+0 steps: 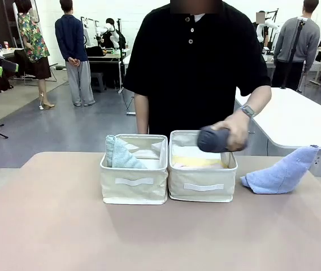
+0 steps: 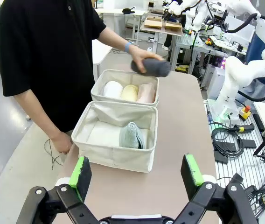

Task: Sort the towels based on their folding style.
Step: Pick up another triangle-folded towel from the table and place it in the left Fabric basket.

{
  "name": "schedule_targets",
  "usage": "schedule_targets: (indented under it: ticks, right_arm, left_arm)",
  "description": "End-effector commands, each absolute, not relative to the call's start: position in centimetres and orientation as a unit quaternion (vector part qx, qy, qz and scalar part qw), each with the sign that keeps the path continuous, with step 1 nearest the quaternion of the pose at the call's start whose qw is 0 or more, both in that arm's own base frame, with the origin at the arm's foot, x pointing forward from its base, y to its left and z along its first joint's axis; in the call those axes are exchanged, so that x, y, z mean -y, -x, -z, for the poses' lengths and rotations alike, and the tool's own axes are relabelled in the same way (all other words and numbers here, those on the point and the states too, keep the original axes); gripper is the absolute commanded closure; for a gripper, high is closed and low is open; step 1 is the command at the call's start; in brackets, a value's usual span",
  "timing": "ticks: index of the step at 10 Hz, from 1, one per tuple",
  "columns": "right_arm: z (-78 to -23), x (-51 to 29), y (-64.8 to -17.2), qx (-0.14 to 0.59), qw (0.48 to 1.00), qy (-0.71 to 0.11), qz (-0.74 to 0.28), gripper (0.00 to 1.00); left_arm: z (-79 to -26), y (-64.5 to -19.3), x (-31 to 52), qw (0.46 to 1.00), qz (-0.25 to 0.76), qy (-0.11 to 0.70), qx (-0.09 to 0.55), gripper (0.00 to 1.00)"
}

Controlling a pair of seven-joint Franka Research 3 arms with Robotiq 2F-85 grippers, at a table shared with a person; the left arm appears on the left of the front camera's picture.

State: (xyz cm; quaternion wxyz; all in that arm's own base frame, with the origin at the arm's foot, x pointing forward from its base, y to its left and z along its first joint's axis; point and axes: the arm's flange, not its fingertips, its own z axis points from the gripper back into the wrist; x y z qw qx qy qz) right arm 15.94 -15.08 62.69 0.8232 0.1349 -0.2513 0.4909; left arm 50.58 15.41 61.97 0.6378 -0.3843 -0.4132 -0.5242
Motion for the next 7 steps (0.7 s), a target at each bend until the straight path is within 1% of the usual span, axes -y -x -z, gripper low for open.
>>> schedule_targets:
  ticks: [1,2,3,4,5,6,7]
  right_arm:
    - [-62.3,13.7,-17.6,0.248,0.82,-0.139,-0.497,0.0]
    - [-62.1,13.3,-18.1,0.248,0.819,-0.137,-0.499,0.0]
    - [-62.5,12.6,-20.0,0.257,0.812,-0.126,-0.508,0.0]
    - [-63.1,11.9,-23.0,0.267,0.806,-0.105,-0.518,0.0]
    - [-63.4,11.0,-26.4,0.27,0.805,-0.103,-0.518,0.0]
    - [-63.0,9.7,-29.3,0.262,0.802,-0.096,-0.528,0.0]
    - [-61.9,8.8,-32.5,0.236,0.798,-0.062,-0.551,0.0]
  left_arm:
    - [-62.0,-50.4,-15.2,0.645,0.527,0.375,0.407,0.0]
    - [-62.0,-50.4,-15.2,0.645,0.527,0.375,0.407,0.0]
    - [-62.0,-50.4,-15.2,0.645,0.527,0.375,0.407,0.0]
    - [-62.0,-50.4,-15.2,0.645,0.527,0.375,0.407,0.0]
    - [-62.0,-50.4,-15.2,0.645,0.527,0.375,0.407,0.0]
    - [-62.0,-50.4,-15.2,0.645,0.527,0.375,0.407,0.0]
    - [-62.0,-50.4,-15.2,0.645,0.527,0.375,0.407,0.0]
